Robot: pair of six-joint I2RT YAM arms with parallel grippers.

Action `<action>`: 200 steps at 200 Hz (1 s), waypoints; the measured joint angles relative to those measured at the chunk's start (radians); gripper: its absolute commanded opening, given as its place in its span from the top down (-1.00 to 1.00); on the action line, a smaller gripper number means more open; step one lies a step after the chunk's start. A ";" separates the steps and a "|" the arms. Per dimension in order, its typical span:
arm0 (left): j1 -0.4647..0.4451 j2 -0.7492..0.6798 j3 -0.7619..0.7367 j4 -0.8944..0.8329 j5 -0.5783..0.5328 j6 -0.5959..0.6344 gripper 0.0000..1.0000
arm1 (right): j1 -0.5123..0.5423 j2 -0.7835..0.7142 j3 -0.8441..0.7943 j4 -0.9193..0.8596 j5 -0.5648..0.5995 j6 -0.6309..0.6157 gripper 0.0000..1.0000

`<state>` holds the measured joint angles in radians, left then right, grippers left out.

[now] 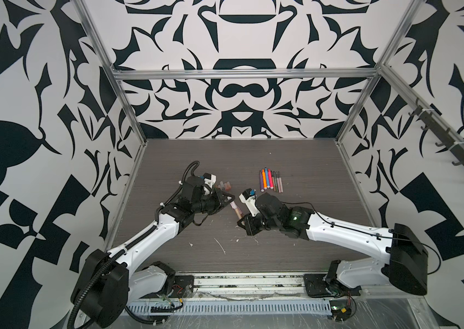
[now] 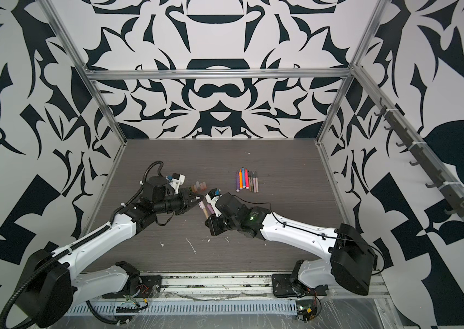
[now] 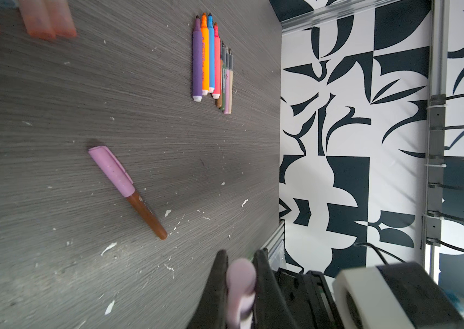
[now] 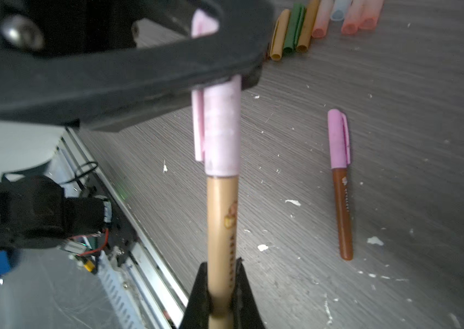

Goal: Open the pen caps
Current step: 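Close the left gripper on the light pink cap and pull it off, then set the pink cap by the caps while the right gripper carries the pen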

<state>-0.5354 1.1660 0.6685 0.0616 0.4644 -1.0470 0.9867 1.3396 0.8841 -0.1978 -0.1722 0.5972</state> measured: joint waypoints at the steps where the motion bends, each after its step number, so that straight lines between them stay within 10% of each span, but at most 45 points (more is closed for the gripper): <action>1: 0.000 0.000 0.000 0.000 0.000 0.000 1.00 | 0.000 0.000 0.000 0.000 0.000 -0.003 1.00; 56: 0.034 0.006 0.053 -0.104 0.035 0.048 1.00 | 0.003 -0.061 -0.077 0.079 -0.002 0.005 1.00; 111: 0.293 0.106 0.153 -0.148 0.079 0.126 1.00 | 0.004 -0.226 -0.293 0.104 0.015 0.085 1.00; 200: 0.285 0.111 0.106 -0.140 0.079 0.132 1.00 | 0.001 -0.243 -0.300 0.023 0.061 0.103 1.00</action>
<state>-0.2508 1.2766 0.7750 -0.0788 0.5430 -0.9154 0.9878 1.0969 0.5838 -0.1749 -0.1112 0.7006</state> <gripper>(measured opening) 0.138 0.117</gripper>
